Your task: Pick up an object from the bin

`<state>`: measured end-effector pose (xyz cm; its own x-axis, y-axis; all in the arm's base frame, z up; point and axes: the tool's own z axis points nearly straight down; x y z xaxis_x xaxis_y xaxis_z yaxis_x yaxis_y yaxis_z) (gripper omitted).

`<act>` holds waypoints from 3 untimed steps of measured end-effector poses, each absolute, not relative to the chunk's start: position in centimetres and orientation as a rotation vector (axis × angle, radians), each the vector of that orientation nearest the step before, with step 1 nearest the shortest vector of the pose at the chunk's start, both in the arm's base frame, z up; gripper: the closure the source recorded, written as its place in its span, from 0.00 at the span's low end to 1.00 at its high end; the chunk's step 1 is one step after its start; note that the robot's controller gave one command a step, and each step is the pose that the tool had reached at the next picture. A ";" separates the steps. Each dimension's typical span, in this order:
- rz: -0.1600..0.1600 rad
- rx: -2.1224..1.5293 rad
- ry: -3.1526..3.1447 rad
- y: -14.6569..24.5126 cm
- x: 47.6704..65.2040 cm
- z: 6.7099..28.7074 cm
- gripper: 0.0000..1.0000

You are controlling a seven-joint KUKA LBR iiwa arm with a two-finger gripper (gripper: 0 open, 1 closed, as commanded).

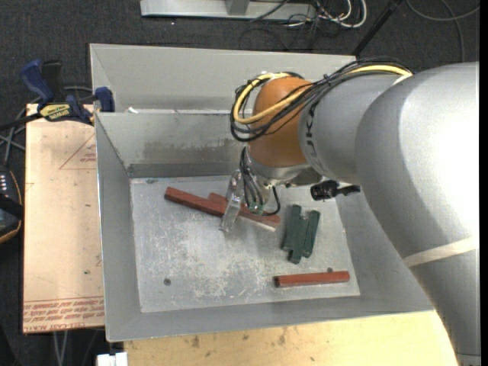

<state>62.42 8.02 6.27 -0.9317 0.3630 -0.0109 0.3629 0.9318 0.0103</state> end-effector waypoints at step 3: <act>0.007 0.596 3.081 7.8 62.0 8.7 1.00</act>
Offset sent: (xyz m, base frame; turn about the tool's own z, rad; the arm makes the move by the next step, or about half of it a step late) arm 0.0001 0.0002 0.0810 -0.0001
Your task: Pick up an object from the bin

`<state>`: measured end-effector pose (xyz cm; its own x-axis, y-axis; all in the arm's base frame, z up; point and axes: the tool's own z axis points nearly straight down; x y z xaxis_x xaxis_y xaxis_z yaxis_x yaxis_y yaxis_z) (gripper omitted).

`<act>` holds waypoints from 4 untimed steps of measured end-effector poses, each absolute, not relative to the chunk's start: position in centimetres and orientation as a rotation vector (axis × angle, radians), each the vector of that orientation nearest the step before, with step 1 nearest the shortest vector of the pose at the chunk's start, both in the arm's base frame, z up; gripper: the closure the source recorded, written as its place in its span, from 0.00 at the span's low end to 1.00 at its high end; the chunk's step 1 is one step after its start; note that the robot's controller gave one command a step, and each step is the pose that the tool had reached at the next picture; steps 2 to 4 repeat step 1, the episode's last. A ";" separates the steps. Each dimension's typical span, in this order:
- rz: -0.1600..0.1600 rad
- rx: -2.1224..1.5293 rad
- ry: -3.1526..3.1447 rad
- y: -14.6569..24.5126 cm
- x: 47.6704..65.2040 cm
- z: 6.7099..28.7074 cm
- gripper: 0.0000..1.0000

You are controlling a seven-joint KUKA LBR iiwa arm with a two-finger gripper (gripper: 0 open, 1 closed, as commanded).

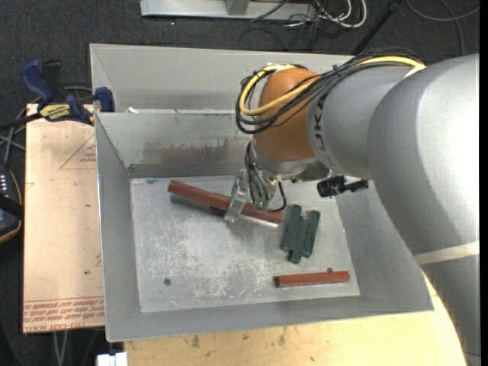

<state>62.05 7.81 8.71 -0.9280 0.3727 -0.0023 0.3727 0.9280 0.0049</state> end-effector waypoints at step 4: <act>0.004 0.596 3.080 7.7 62.1 10.5 1.00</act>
Offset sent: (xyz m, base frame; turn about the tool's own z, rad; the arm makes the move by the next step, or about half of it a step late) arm 0.0002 -0.0001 0.0236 0.0000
